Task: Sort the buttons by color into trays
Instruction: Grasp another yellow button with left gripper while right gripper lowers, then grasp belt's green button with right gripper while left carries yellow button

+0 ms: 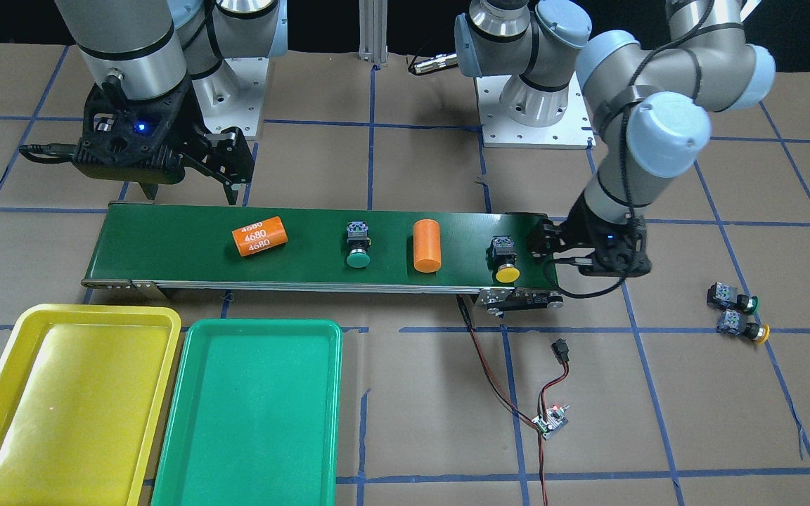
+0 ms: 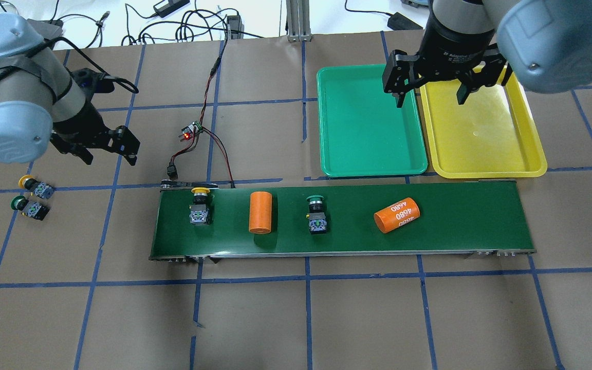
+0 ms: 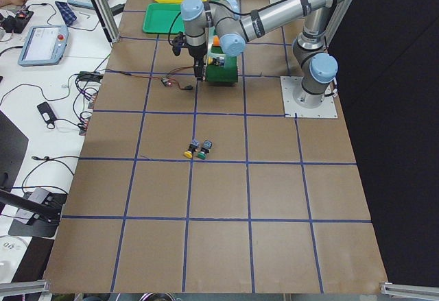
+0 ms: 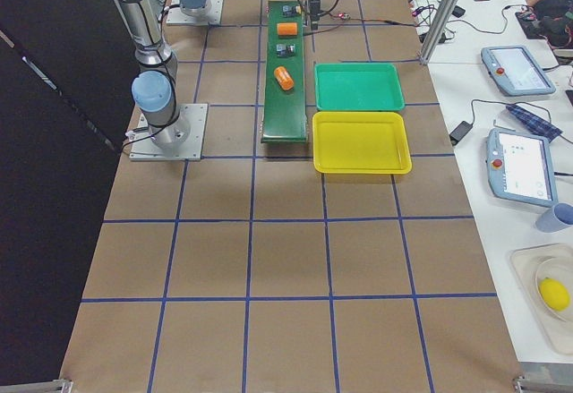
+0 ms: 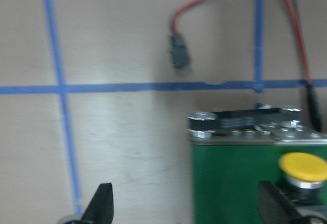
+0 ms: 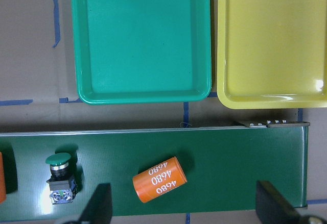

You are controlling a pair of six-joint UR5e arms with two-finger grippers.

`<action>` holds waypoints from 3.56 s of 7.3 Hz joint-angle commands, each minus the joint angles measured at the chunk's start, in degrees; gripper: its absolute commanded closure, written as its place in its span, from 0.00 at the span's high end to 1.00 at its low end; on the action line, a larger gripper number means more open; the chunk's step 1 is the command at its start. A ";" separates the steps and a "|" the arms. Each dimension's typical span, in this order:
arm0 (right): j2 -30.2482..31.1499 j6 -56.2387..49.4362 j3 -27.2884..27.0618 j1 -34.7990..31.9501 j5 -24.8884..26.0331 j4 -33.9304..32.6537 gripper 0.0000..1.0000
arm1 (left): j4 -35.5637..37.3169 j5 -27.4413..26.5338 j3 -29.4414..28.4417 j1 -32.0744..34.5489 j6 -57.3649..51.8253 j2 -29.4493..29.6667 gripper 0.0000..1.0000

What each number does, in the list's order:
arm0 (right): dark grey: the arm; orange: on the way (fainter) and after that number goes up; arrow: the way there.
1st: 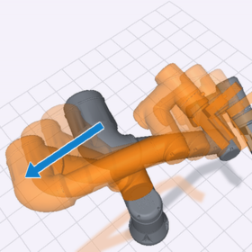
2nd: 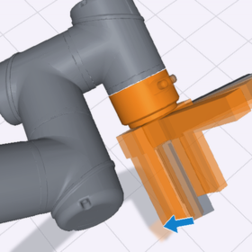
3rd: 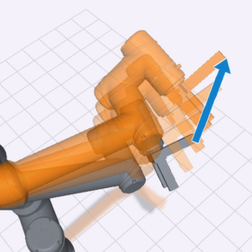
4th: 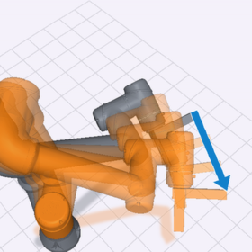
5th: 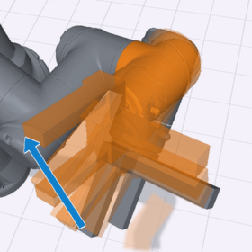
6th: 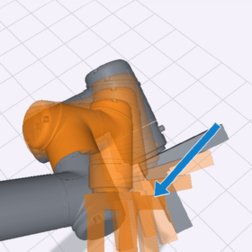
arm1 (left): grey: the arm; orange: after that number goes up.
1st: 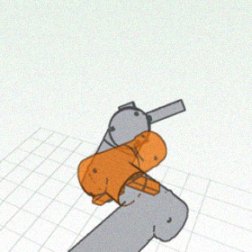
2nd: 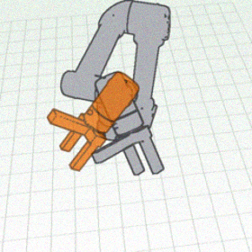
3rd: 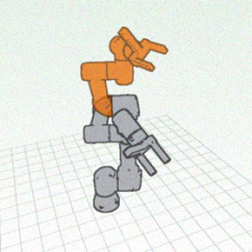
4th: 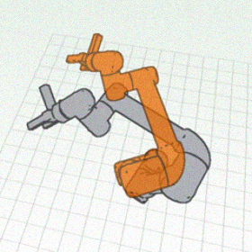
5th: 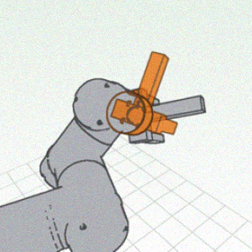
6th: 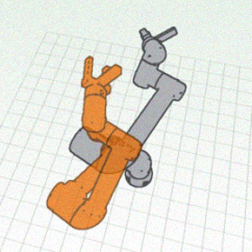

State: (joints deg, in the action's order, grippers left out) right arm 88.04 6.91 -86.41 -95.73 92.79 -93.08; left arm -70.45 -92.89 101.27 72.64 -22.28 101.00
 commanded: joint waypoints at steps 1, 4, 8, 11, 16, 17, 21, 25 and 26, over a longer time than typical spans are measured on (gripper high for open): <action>1.26 0.20 0.01 0.02 0.02 0.43 1.00 | 2.58 -0.36 -7.37 -11.42 -20.17 9.61 1.00; 1.52 4.47 -7.42 -0.50 0.81 -0.69 1.00 | 10.84 -0.45 -7.14 -18.93 -38.24 15.97 1.00; -2.23 6.01 -16.58 -0.25 4.16 -6.57 1.00 | 15.35 -0.19 -6.96 -20.52 -44.95 20.02 1.00; -2.52 -2.15 -22.63 -0.24 3.80 -12.10 0.99 | 15.35 -0.18 -6.44 -20.61 -46.18 21.43 1.00; 3.20 -5.41 -35.85 -0.24 -3.39 -25.30 0.95 | 15.35 -0.18 -4.16 -22.19 -47.07 21.35 0.54; 3.11 -5.94 -35.68 -0.07 -3.23 -25.31 0.98 | 14.65 -0.53 -4.24 -22.11 -46.11 19.26 0.01; 3.02 -4.89 -35.50 -0.07 -2.97 -25.39 1.00 | -5.18 3.83 -4.07 -7.49 -13.02 5.82 0.00; 2.50 -4.98 -36.02 -0.16 -3.58 -26.09 1.00 | 1.22 4.47 11.28 11.87 18.01 -4.22 0.00; 2.06 -4.98 -35.94 -0.16 -3.58 -26.18 1.00 | 6.42 4.21 13.58 15.30 22.06 -3.97 0.00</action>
State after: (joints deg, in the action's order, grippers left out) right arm 90.57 1.94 -122.28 -95.88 89.28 -118.98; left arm -69.99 -88.49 110.98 83.49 -6.26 97.78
